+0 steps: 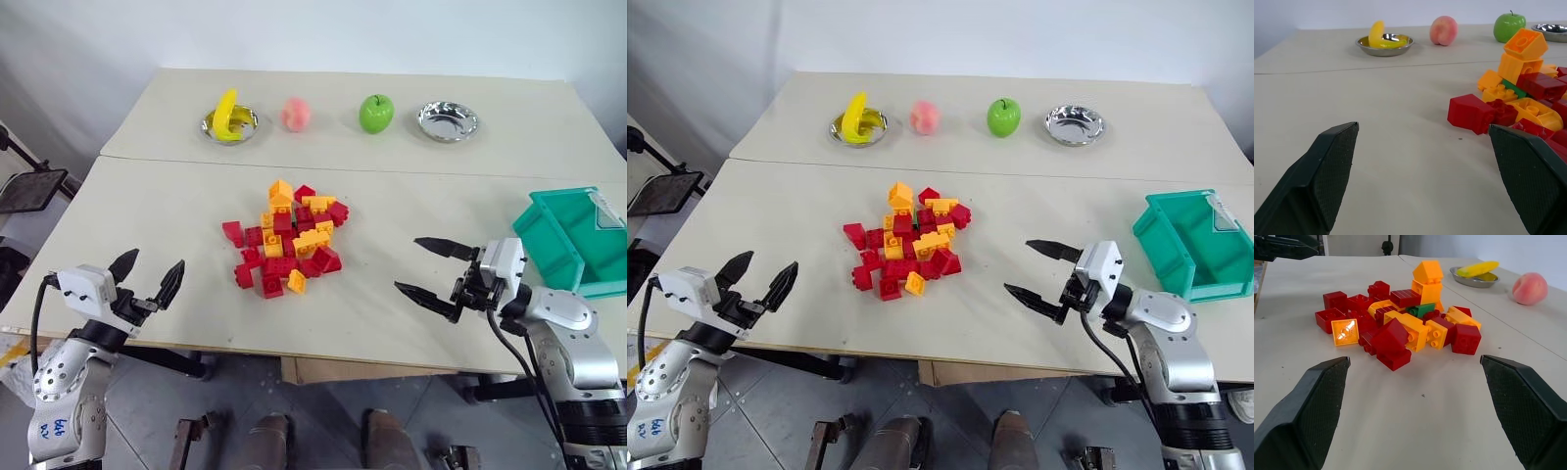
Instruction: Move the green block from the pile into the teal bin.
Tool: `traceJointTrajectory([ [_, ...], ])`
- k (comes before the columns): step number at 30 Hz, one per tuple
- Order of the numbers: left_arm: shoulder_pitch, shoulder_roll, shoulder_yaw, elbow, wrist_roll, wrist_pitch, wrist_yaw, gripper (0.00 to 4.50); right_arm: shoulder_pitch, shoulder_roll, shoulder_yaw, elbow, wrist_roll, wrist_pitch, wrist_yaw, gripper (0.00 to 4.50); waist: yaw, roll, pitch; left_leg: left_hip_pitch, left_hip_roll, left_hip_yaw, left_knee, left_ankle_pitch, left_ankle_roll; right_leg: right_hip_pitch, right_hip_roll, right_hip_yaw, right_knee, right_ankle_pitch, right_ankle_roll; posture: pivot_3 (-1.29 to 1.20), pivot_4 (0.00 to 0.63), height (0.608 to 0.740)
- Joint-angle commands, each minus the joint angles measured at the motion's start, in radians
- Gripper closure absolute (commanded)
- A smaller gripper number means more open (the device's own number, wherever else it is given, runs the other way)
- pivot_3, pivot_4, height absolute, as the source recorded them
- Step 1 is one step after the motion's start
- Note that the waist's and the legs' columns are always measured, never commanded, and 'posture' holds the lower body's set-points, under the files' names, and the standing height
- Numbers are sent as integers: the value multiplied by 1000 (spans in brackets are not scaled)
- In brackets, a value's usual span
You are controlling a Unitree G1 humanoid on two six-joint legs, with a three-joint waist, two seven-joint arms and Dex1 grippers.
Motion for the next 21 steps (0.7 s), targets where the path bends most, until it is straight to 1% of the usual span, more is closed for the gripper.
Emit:
traceJointTrajectory([
  [1,13,8,7,-53,19,-4,10,0,-12,8,-9,-10,-4,-21,-10,30,0,0,0,0,0,0,0,0,0,0,0,0,0,0,0,0,150,740],
  [4,13,16,-2,-63,5,13,-8,0,-14,10,-11,-8,-6,-19,-12,30,1,0,0,0,0,0,0,0,0,0,0,0,0,0,0,0,150,740],
  [6,17,51,-14,-89,-19,-10,-101,0,-13,8,-13,-10,-8,-18,-12,30,1,0,0,0,0,0,0,0,0,0,0,0,0,0,0,0,150,740],
  [8,29,128,-42,-98,-4,-26,-223,0,-15,3,-15,-9,-8,-17,-9,30,0,0,0,0,0,0,0,0,0,0,0,0,0,0,0,0,150,740],
  [10,29,196,-54,-92,-22,-23,-327,0,-21,-9,-20,-7,-5,-14,5,30,-1,0,0,0,0,0,0,0,0,0,0,0,0,0,-1,0,150,740],
  [14,-45,301,-84,-51,-53,-7,-483,0,-35,-45,-38,19,-3,-16,40,30,0,0,0,0,0,0,0,0,0,0,0,0,-1,0,-1,0,150,740],
  [17,-108,328,-98,-15,-74,11,-540,569,-42,-62,-49,41,-3,-24,52,0,0,0,0,0,0,0,0,0,0,0,0,0,-1,0,-1,0,150,740],
  [21,-171,333,-108,39,-86,38,-588,1826,-39,-71,-72,59,-6,-35,57,0,-3,0,0,0,0,-1,-2,-1,0,0,0,-1,2,0,-1,0,150,740],
])
